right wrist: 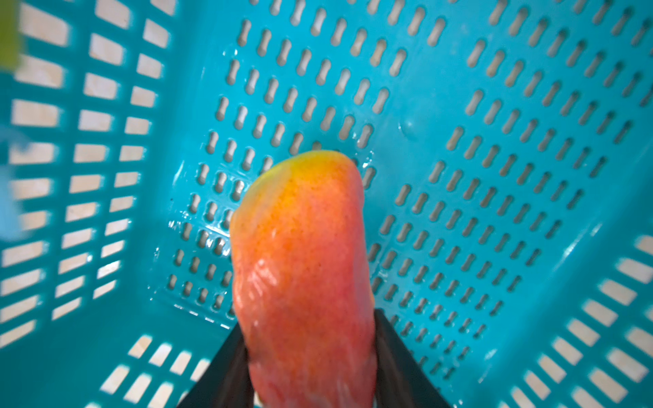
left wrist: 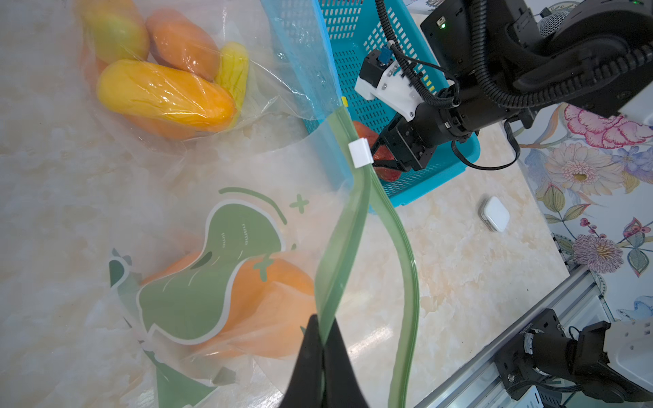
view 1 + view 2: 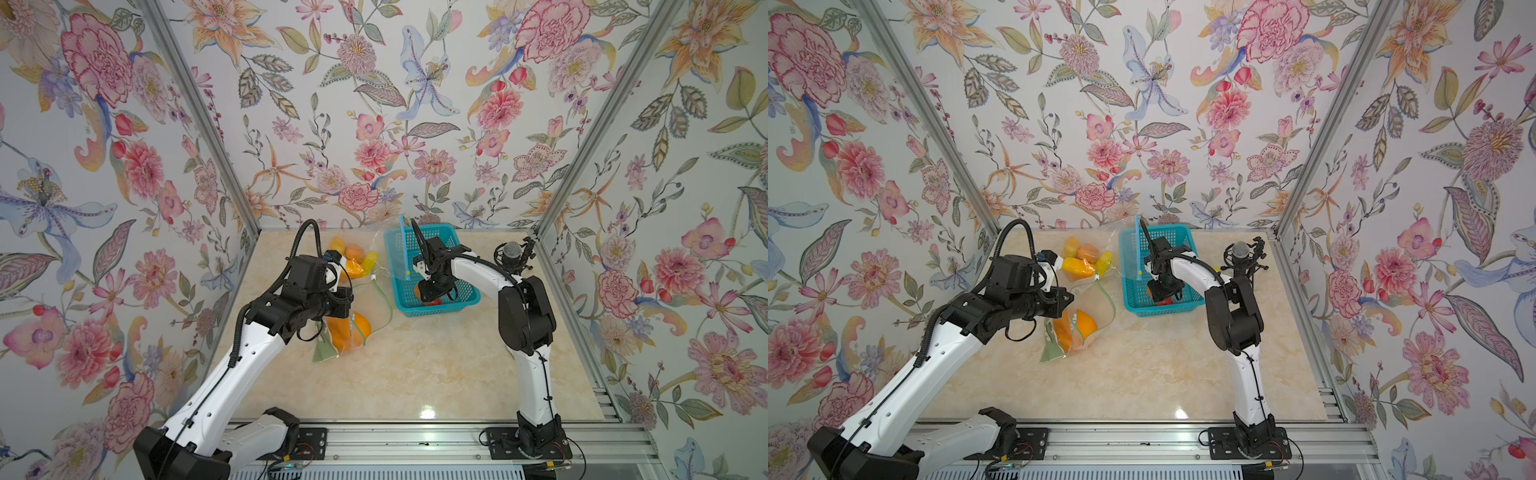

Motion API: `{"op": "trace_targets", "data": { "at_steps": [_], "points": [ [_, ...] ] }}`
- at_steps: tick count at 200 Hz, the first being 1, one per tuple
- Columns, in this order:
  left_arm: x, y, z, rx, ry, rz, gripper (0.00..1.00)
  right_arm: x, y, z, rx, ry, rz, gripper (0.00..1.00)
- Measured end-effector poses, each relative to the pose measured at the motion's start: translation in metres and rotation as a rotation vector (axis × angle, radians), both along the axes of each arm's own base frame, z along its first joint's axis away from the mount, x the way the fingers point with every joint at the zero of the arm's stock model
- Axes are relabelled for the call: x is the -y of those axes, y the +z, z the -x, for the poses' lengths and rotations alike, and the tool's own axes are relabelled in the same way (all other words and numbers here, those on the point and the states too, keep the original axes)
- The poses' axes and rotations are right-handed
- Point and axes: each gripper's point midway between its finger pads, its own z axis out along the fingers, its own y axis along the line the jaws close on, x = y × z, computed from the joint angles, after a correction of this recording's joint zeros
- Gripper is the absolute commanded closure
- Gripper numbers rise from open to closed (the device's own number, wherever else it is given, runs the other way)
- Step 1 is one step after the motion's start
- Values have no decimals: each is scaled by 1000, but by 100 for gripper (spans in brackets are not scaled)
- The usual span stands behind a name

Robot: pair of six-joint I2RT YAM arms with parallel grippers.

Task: Place the mango in a zip-top bag and seal the zipper
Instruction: Pick up the mango from the basket, then place the mango in the zipper food storage bag.

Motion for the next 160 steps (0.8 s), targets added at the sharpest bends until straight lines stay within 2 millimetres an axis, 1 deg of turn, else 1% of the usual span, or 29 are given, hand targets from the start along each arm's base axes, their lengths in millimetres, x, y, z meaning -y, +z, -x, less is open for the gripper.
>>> {"op": "trace_targets", "data": {
  "at_steps": [12, 24, 40, 43, 55, 76, 89, 107, 124, 142, 160],
  "points": [
    [0, 0, 0, 0, 0, 0, 100, -1, 11, -1, 18, -5, -16, 56],
    [0, 0, 0, 0, 0, 0, 100, -3, 30, -3, 56, -12, -44, 56],
    [0, 0, 0, 1, 0, 1, 100, -6, 68, -6, 133, -19, -99, 56],
    [0, 0, 0, 1, 0, 0, 100, -7, 78, -6, 154, -22, -115, 56],
    [0, 0, 0, 2, 0, 1, 100, -7, 109, -4, 222, -28, -164, 56],
    [0, 0, -1, 2, 0, 1, 100, -7, 159, 7, 319, -35, -258, 56],
    [0, 0, -1, 2, 0, 1, 100, -8, 181, 17, 353, -32, -318, 56],
    [0, 0, -1, 3, 0, 1, 100, -14, 199, 32, 373, -19, -397, 55],
    [0, 0, -1, 2, 0, 1, 100, -29, 211, 50, 370, 9, -473, 55],
    [0, -1, -1, 1, 0, 0, 100, -53, 219, 73, 357, 59, -556, 55],
    [1, -2, -1, -3, 0, -1, 100, -84, 224, 100, 340, 125, -646, 55]
  ]
}}
